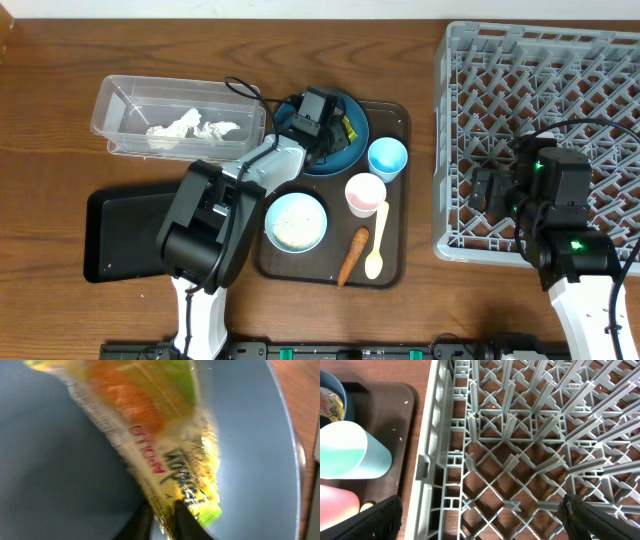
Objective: Sort waste into correct bins and load items into the dishwasher rack
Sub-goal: 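Grasp the yellow-green Pandan wrapper with the left gripper, then carry the wrapper to the clear bin and open the left gripper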
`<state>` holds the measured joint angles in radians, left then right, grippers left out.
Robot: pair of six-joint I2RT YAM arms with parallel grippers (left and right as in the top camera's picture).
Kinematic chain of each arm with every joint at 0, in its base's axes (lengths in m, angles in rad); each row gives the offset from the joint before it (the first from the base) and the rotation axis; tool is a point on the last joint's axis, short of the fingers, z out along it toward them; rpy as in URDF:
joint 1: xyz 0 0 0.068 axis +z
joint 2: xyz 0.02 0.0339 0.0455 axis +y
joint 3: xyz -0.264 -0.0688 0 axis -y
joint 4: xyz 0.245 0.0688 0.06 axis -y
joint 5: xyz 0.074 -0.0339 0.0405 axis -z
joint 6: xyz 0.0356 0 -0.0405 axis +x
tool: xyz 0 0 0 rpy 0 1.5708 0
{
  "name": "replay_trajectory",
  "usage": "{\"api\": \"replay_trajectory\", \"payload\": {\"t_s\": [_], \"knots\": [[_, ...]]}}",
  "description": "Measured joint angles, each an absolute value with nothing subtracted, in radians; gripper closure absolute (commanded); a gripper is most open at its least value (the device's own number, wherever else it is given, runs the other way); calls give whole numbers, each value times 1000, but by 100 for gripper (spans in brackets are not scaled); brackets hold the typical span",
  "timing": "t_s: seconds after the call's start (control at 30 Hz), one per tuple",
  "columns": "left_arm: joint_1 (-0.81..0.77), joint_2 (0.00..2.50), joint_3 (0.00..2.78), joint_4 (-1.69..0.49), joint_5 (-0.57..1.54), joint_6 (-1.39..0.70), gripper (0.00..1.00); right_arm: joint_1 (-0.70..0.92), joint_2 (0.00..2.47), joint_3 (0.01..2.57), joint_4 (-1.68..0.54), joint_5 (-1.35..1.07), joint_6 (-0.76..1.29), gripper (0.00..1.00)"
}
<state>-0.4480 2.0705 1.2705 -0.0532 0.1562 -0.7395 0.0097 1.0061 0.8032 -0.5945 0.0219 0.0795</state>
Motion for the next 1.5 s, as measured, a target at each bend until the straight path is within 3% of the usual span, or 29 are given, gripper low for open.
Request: {"api": "replay_trajectory", "payload": {"t_s": [0.47, 0.87, 1.33, 1.43, 1.5], "knots": [[-409, 2035, 1272, -163, 150, -604, 94, 10, 1006, 803, -595, 22, 79, 1], [-300, 1704, 1272, -333, 149, -334, 94, 10, 1006, 803, -595, 22, 80, 1], [39, 1615, 1272, -439, 51, -279, 94, 10, 1006, 803, -595, 22, 80, 1], [57, 1642, 1272, -441, 45, -276, 91, 10, 1006, 803, -595, 22, 80, 1], [57, 1669, 1272, -440, 45, -270, 78, 10, 1006, 803, -595, 22, 80, 1]]}}
